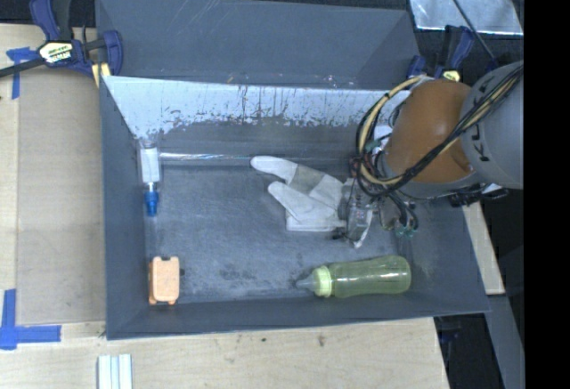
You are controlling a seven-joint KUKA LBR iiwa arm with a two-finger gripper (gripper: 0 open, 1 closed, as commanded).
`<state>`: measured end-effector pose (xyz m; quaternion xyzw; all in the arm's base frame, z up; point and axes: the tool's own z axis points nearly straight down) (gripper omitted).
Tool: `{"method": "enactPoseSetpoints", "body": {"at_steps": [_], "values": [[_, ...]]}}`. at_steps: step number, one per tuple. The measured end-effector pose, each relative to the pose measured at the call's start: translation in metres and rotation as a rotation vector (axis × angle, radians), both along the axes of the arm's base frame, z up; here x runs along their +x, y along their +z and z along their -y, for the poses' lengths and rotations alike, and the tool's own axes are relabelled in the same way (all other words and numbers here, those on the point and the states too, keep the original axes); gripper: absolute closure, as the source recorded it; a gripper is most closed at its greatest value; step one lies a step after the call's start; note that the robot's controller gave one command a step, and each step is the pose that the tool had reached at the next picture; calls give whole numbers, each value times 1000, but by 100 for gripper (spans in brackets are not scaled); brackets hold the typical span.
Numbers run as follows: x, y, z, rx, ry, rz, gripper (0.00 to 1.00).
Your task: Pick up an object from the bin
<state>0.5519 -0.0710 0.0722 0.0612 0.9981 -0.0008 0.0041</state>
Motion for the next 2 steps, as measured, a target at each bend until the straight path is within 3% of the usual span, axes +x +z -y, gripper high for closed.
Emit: {"method": "enactPoseSetpoints", "body": {"at_steps": [1,2], "values": [[0,0,0,0,0,0,100],[30,165,13,0,14,0,100]]}}
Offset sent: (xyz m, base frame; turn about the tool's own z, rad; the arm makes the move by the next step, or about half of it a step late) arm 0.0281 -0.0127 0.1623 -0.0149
